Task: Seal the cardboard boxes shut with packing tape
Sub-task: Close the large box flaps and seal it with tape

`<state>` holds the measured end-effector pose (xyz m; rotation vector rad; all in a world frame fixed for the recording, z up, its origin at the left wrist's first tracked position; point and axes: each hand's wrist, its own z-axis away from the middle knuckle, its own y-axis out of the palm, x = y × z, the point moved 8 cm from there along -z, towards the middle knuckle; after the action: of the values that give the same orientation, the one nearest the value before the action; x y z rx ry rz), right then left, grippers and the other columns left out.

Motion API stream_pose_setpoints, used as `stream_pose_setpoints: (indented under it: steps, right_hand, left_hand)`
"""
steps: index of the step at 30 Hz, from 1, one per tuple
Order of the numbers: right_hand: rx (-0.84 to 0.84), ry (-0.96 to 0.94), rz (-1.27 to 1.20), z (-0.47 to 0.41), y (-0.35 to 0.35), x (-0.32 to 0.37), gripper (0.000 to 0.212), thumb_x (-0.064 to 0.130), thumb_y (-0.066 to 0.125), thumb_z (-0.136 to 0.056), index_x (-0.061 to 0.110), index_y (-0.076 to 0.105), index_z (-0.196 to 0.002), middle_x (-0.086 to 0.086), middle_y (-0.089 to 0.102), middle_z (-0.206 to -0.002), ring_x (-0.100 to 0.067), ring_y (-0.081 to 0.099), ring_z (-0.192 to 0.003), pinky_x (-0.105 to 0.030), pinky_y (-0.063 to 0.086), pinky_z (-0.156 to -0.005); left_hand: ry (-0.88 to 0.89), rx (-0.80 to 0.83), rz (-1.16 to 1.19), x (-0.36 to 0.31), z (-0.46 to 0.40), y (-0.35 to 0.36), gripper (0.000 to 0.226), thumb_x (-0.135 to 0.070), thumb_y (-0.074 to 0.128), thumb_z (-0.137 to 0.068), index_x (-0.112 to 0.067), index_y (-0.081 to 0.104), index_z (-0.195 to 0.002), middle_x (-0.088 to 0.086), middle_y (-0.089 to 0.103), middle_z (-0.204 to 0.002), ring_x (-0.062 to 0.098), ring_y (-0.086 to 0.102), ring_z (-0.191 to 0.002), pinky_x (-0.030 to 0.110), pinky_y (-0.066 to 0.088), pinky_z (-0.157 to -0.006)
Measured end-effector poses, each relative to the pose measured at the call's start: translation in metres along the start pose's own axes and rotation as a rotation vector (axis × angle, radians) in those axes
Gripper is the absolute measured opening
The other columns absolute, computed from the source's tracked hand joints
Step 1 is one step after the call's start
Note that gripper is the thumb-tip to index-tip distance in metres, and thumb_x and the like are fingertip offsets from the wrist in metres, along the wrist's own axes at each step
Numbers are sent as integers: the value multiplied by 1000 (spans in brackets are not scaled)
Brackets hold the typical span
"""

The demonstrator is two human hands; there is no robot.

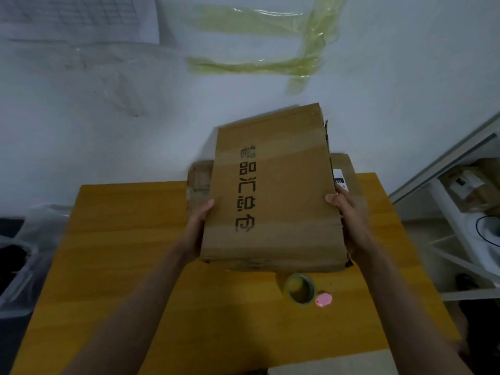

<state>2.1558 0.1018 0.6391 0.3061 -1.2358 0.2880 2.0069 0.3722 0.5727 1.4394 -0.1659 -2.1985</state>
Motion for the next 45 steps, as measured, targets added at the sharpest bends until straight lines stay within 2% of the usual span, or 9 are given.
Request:
stream_pose_setpoints:
  steps: [10,13,17,22,27,32,40,43,45]
  right_hand:
    - [127,173,-133,10,86,-36,41,43,53,-98,17,57,-130,-13,71,-116,-26,72,-99,-35,59,-74]
    - [96,311,-140,6,105,-57,70,58,69,-84,21,49,-140,-14,69,-122,-31,70,-106,-44,58,-85]
    - [171,364,-218,12,134,-69,52,56,58,-93,22,58,-131,-12,73,-117,-32,69,-109,-45,56,-90]
    - [211,469,-267,22,174,-101,50,56,44,-100,18,64,-126,-9,73,-119,-29,69,-111,-46,53,-94]
    - [182,485,-347,12,197,-123,58,62,38,-100,22,59,-137,-4,66,-133,-26,60,-125,-50,45,-108]
    - [127,538,-511,9,193,-147,61,64,36,-100,23,57,-140,-4,61,-139,-30,56,-129,-56,41,-111]
    - [-34,525,-847,-10,194,-140,62,64,36,-100,17,52,-137,-14,57,-133,-39,51,-128,-57,49,-93]
    - [0,591,-633,-16,179,-138,68,58,31,-104,14,28,-155,-19,41,-151,-40,47,-132,-56,48,-92]
    - [24,584,-253,-15,159,-127,54,40,39,-108,7,35,-150,-21,50,-139,-38,56,-116,-55,49,-95]
  left_hand:
    - [94,-76,-94,-57,63,-64,51,-45,37,-105,-11,55,-137,15,69,-127,33,68,-114,39,60,-83]
    - [91,-150,-126,-74,78,-74,48,-45,38,-105,-13,57,-135,12,71,-124,32,68,-113,41,58,-86]
    - [44,-228,-249,-100,88,-83,48,-56,51,-97,-21,60,-130,7,74,-117,27,72,-105,45,56,-87]
    - [18,-450,-521,-150,89,-94,113,-83,80,-50,-26,45,-142,1,64,-128,29,67,-110,50,55,-95]
    - [25,-536,-960,-189,79,-51,122,-91,71,-49,-41,29,-153,9,35,-152,38,34,-140,57,34,-115]
    - [42,-479,-1277,-187,57,6,113,-87,67,-62,-36,26,-155,16,26,-153,42,25,-142,59,24,-116]
    - [353,-188,-1719,-219,17,99,113,-88,64,-63,-34,27,-155,16,32,-148,37,30,-137,51,28,-110]
    - [350,-66,-1789,-212,-4,102,114,-85,67,-62,-37,23,-156,14,31,-150,36,29,-138,50,26,-111]
    - [326,-36,-1781,-204,-15,89,113,-80,71,-62,-40,21,-156,12,30,-152,36,28,-139,51,25,-113]
